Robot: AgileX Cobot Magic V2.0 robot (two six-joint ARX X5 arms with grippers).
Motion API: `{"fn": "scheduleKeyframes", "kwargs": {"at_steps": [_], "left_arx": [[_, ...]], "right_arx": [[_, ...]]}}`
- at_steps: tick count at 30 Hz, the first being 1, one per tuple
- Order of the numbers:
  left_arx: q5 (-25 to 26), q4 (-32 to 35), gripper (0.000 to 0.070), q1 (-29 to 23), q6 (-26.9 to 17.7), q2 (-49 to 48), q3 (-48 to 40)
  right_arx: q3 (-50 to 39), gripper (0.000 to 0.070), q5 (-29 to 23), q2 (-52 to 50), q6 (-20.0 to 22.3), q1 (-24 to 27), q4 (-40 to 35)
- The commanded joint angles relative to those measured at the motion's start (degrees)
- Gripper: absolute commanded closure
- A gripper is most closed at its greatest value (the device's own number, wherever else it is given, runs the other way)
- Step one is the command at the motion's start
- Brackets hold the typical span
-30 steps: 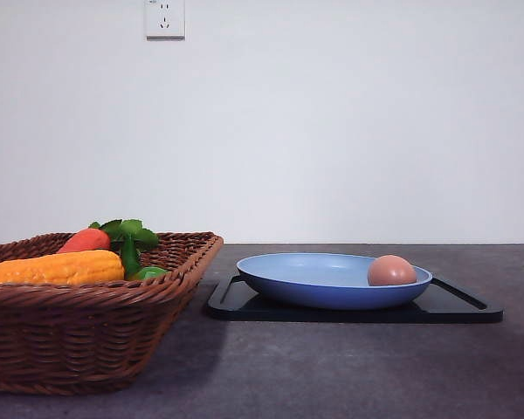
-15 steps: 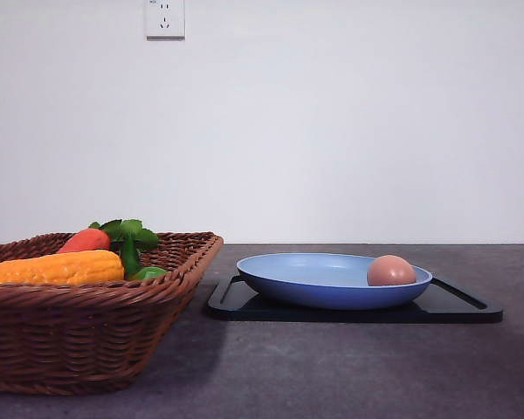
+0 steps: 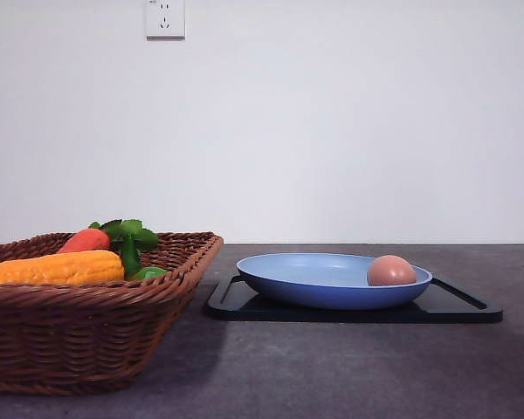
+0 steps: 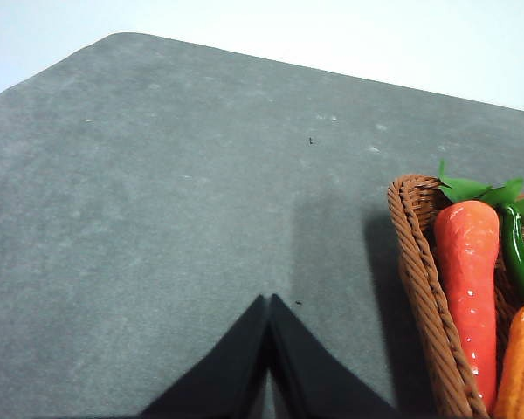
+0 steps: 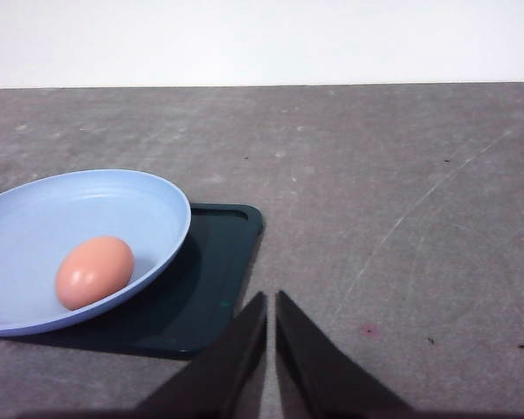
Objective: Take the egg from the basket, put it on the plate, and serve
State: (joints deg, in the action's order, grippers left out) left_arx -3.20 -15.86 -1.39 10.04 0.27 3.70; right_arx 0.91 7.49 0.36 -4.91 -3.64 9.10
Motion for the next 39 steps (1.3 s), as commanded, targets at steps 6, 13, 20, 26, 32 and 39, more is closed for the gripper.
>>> {"fn": "scheduleKeyframes", "kwargs": {"at_steps": [6,13,20,26,32,39], "left_arx": [[-0.02,-0.83,0.0700,-0.11,-0.11,-0.11,-1.36],[-0.02,-0.83,0.0700,-0.11,-0.11,-0.11,-1.36],[-0.02,-0.83,0.0700,-0.11,-0.11,-0.11,-1.36],[0.00,-0.83,0.0700,-0.11,-0.11,-0.11,-1.36],[0.00,-0.83,0.0700,-0.11,-0.13,-0.11,-1.36],[0.00,-0.83,0.0700,-0.11,-0.11,-0.11,-1.36]], "right_arx": [[-0.22,0.0700,-0.02,-0.15,-0.65,-0.02,-0.50],[-0.22,0.0700,-0.02,-0.15,-0.63,-0.02,-0.50],[-0.22,0.0700,-0.02,-0.15,-0.65,-0.02,-0.50],[-0.22,0.0700,-0.02,-0.15,-0.65,-0.02,-0.50],[-0.22,0.0700,-0.02,-0.15,-0.65,-0.02,-0.50],[-0.22,0.0700,-0.02,-0.15,-0.65,-0.02,-0.50]]}}
